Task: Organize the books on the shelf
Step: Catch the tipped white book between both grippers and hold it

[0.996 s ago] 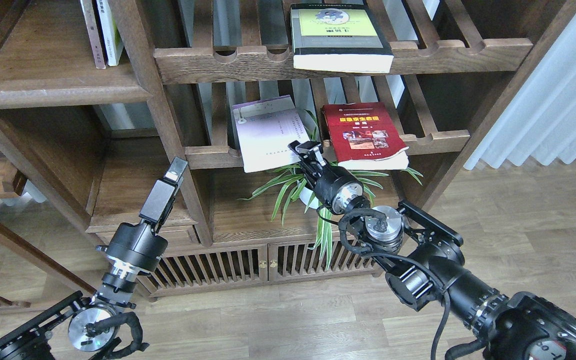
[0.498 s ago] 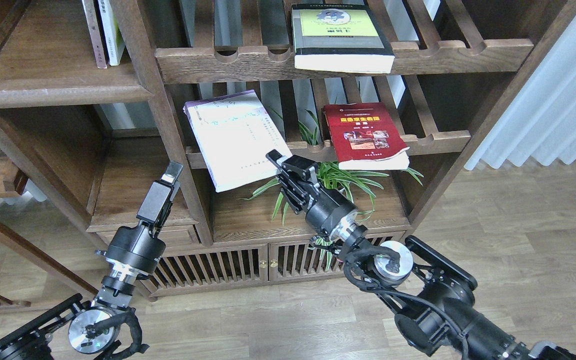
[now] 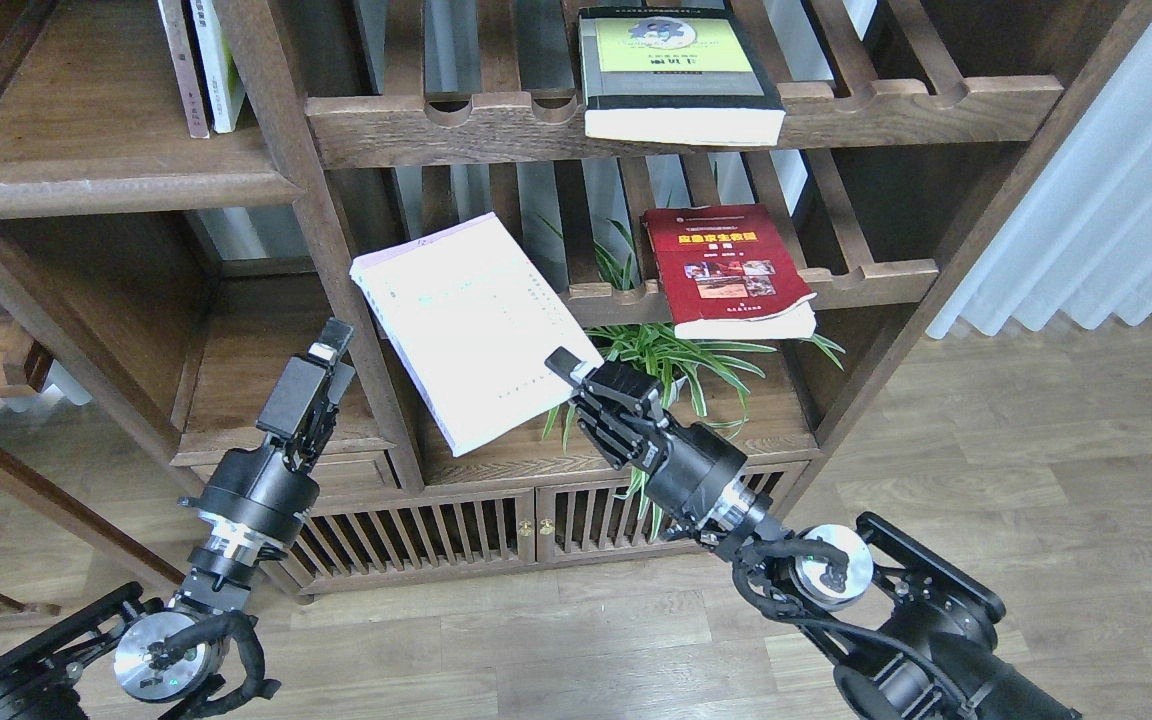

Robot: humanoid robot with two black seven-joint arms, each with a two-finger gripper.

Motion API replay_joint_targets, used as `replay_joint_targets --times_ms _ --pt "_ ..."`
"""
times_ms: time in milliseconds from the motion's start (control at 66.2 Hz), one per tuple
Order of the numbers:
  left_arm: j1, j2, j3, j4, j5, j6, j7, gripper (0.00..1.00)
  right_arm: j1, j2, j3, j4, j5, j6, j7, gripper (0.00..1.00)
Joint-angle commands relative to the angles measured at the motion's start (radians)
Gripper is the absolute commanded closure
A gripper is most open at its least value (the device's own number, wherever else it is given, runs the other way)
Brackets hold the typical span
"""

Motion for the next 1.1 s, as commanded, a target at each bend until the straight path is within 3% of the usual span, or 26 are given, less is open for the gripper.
replay_joint_targets --times_ms 0,136,211,302,830,996,1087 --pt "-0.001 0.019 0.008 -0.001 0.0 0.0 0.019 0.01 -0.01 -0.001 0.002 0.0 -0.005 0.011 -0.02 0.95" --pt "-0.001 0.028 0.008 -0.001 -0.017 0.0 0.124 0.01 -0.011 0.001 0.0 -0.005 -0.01 0.011 -0.038 0.95" --pt "-0.002 0.028 0.008 -0.001 -0.058 0.0 0.226 0.01 -0.011 0.002 0.0 -0.008 -0.013 0.013 -0.038 0.95" --pt "-0.004 0.026 0.007 0.001 -0.097 0.0 0.285 0.01 -0.011 0.002 -0.003 -0.011 -0.016 0.013 -0.043 0.95" --pt "-0.007 0.028 -0.001 0.007 -0.13 0.0 0.3 0.01 -0.013 0.011 -0.038 -0.011 -0.029 0.023 -0.063 0.94" --pt "-0.004 0.031 -0.001 0.007 -0.132 0.0 0.361 0.04 -0.013 0.016 -0.038 -0.01 -0.031 0.025 -0.064 0.94" --pt "-0.004 0.028 -0.002 0.007 -0.138 0.0 0.369 0.06 -0.011 0.016 -0.049 -0.011 -0.04 0.042 -0.066 0.94"
